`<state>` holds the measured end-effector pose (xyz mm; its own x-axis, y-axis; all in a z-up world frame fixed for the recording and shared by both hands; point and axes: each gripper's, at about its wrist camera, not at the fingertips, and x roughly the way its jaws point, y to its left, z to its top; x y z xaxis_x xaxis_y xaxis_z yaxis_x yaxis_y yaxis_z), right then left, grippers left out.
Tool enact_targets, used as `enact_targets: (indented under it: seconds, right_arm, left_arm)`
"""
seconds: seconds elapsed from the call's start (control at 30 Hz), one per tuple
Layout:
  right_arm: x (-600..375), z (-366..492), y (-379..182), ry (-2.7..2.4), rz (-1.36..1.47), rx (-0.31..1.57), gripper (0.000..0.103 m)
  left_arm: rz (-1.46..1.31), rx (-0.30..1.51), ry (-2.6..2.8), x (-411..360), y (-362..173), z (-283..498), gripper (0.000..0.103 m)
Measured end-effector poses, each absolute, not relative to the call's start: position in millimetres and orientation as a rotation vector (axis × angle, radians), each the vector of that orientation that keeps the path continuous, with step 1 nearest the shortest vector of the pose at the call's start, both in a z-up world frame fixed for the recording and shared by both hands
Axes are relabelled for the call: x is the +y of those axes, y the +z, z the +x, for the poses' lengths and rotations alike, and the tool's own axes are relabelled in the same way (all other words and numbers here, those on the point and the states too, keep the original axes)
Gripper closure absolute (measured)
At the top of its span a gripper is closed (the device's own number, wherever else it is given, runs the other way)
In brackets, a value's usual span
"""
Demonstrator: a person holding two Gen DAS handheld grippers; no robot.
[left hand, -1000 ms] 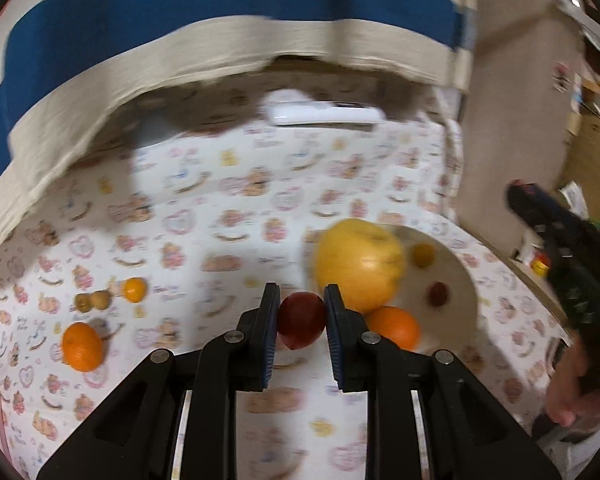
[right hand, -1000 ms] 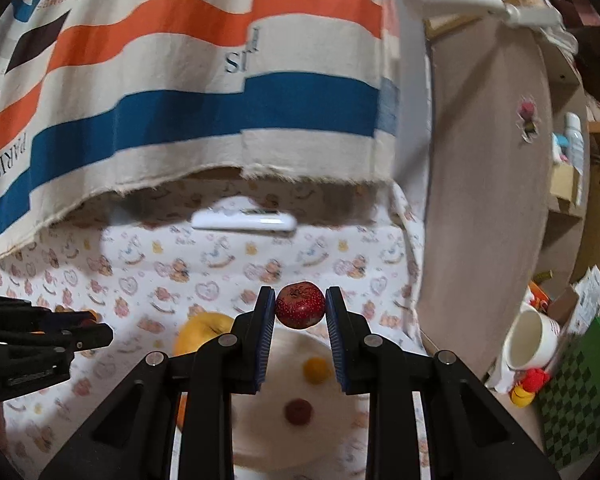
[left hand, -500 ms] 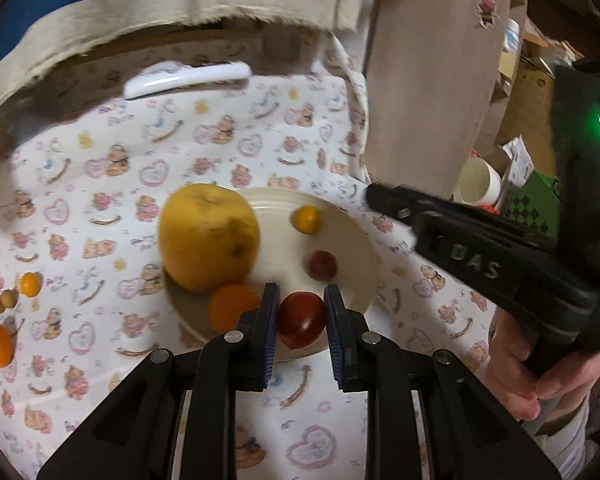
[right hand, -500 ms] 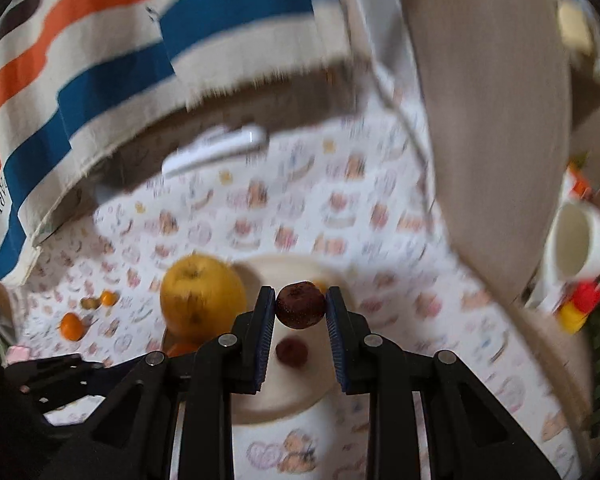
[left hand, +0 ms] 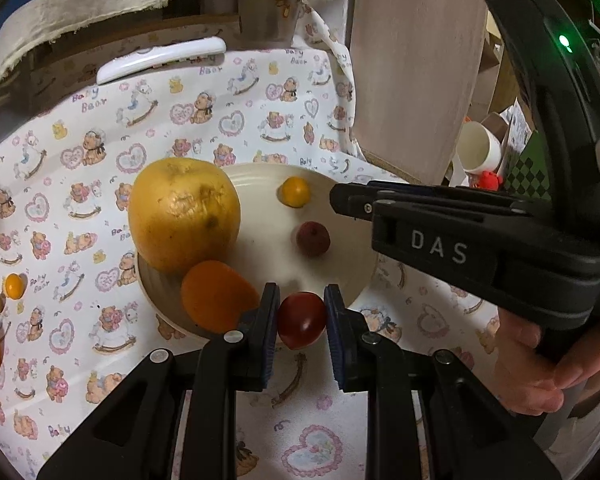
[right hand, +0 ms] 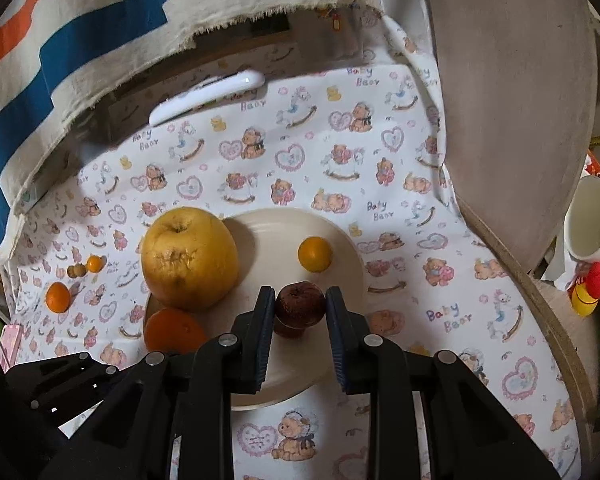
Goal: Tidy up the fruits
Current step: 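Carry the cherry tomato and dark plum to the cream plate and lower them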
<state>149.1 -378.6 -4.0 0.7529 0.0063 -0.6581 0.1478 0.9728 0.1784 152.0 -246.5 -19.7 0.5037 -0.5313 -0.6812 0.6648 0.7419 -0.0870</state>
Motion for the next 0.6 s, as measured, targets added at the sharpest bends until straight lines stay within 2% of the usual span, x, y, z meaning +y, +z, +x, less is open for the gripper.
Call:
enact_targets:
  seconds: [0.6]
  right_arm:
    - [-379.8,157.3,-18.9,-0.133,0.195,0.782,0.076]
  left_arm:
    - [0.194,0.77,-0.709,-244.0,-29.0,159.7,0.081]
